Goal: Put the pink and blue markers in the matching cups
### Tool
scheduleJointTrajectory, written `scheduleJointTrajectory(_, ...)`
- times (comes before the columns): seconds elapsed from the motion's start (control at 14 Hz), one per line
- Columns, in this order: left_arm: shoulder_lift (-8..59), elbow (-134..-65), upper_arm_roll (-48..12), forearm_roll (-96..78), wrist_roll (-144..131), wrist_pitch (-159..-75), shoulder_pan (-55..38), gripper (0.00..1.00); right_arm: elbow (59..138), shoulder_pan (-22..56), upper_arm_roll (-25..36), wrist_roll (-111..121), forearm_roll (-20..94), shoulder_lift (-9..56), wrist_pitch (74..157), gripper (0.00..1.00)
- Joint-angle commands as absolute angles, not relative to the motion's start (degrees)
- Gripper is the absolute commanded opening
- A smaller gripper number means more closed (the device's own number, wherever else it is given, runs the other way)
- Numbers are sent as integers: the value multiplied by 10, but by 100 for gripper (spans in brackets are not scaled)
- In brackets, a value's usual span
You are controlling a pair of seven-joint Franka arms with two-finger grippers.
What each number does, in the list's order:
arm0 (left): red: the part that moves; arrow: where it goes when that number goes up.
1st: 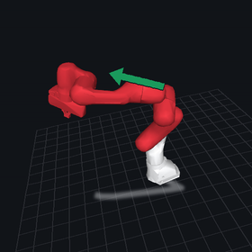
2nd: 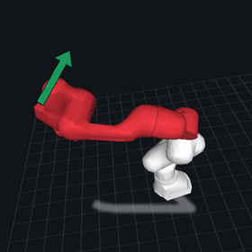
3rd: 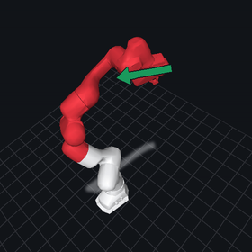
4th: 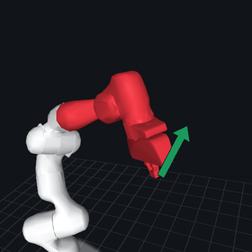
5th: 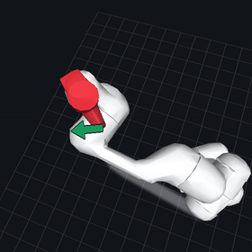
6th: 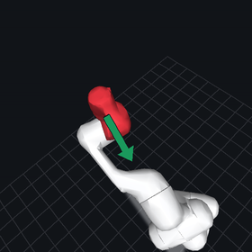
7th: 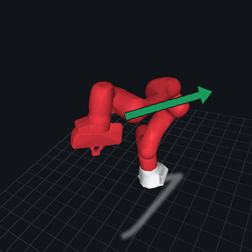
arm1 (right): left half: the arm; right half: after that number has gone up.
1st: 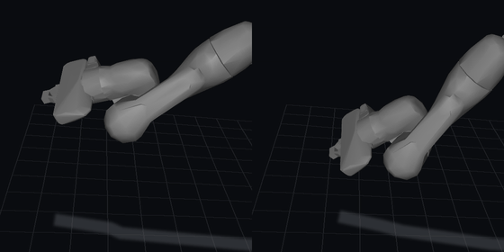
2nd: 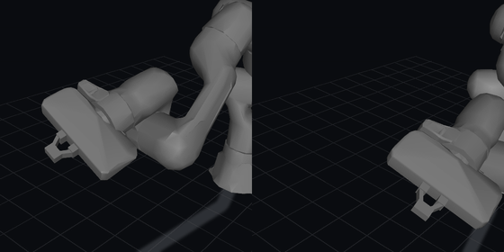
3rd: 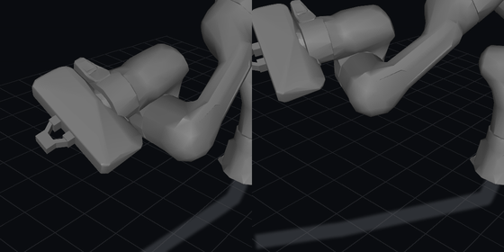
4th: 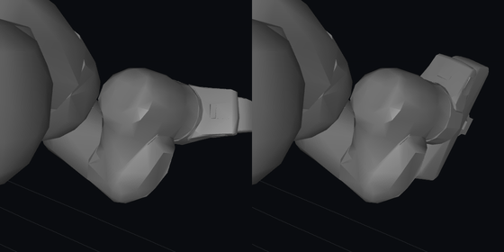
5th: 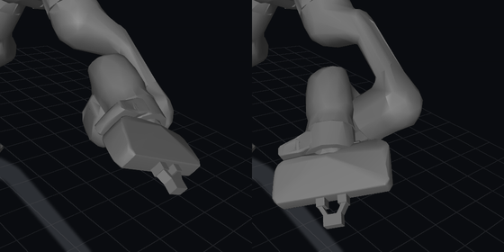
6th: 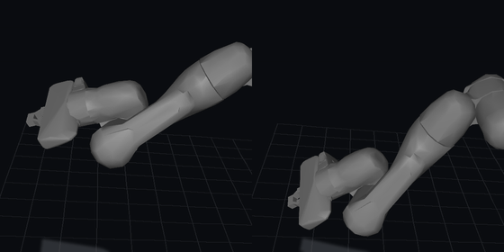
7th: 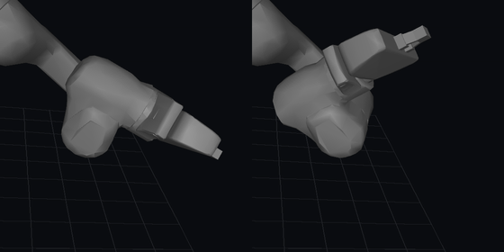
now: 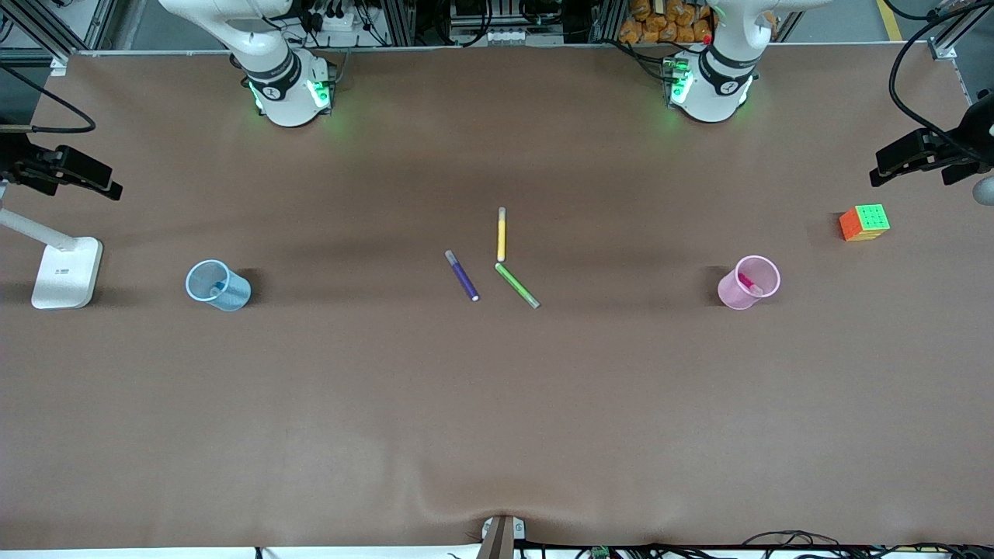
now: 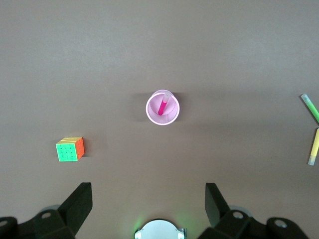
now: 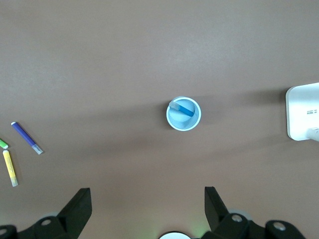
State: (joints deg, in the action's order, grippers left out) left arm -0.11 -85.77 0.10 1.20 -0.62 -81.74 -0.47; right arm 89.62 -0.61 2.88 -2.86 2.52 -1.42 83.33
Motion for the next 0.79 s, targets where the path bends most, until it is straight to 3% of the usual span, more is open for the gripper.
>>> scheduleJointTrajectory(0.0,1,-849,-1,35,9,-813,-10,100,893,-8,26,-25,23,-19,824,100)
scheduleJointTrajectory(0.71,2,-849,-1,34,8,-814,-12,100,896,5,26,-25,22,-18,815,100)
